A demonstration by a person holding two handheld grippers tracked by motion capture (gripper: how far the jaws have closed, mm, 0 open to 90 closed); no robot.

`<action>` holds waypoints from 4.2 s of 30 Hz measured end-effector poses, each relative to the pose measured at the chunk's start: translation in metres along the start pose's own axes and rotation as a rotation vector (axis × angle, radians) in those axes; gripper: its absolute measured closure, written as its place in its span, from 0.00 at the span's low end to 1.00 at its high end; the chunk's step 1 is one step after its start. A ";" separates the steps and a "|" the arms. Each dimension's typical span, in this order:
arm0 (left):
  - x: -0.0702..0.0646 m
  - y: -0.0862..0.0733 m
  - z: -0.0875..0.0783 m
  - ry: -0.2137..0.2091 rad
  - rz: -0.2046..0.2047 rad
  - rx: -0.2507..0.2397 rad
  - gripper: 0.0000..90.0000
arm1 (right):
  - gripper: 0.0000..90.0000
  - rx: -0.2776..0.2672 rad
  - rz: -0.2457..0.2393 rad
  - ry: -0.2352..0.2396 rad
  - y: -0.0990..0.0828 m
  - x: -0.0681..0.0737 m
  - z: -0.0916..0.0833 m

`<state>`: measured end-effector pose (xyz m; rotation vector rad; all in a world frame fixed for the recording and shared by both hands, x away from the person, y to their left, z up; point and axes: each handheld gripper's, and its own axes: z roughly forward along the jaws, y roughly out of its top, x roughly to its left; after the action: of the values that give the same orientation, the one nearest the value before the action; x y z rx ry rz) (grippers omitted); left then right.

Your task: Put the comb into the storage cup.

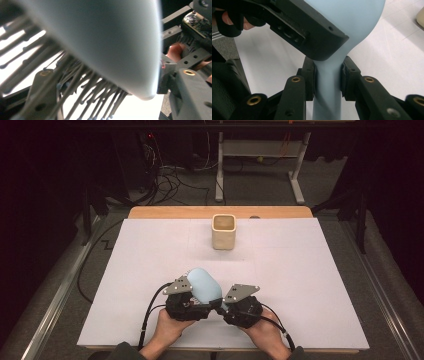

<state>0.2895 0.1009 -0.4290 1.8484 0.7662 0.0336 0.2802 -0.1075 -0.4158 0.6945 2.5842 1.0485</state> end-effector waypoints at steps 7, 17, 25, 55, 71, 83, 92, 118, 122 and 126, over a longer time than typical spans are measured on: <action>0.001 0.003 -0.003 -0.015 -0.040 0.028 0.47 | 0.78 -0.012 0.012 0.016 0.000 -0.001 0.000; -0.006 0.006 -0.008 -0.020 -0.019 0.010 0.54 | 0.78 -0.041 0.050 0.068 0.001 -0.003 -0.002; -0.009 0.009 -0.011 -0.027 -0.006 0.001 0.57 | 0.78 -0.057 0.067 0.097 0.001 -0.005 -0.004; 0.000 0.011 -0.031 0.001 -0.018 -0.044 0.58 | 0.41 -0.166 0.152 0.122 -0.015 -0.024 -0.023; 0.000 0.013 -0.037 0.000 -0.012 -0.066 0.59 | 0.37 -0.250 0.214 0.043 -0.038 -0.043 -0.047; 0.001 0.015 -0.040 0.016 -0.013 -0.082 0.59 | 0.33 -0.305 0.224 -0.010 -0.049 -0.054 -0.065; 0.002 0.015 -0.041 0.029 -0.013 -0.082 0.59 | 0.31 -0.360 0.223 -0.026 -0.062 -0.065 -0.076; 0.010 0.032 -0.048 0.092 -0.007 -0.094 0.59 | 0.29 -0.413 0.329 -0.214 -0.133 -0.083 -0.101; 0.012 0.037 -0.051 0.106 -0.005 -0.099 0.59 | 0.29 -0.408 0.339 -0.237 -0.141 -0.085 -0.102; 0.014 0.042 -0.052 0.120 -0.004 -0.100 0.59 | 0.29 -0.403 0.353 -0.244 -0.147 -0.087 -0.102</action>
<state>0.3019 0.1427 -0.3765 1.7611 0.8362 0.1782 0.2635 -0.3039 -0.4429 1.1093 2.0013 1.4318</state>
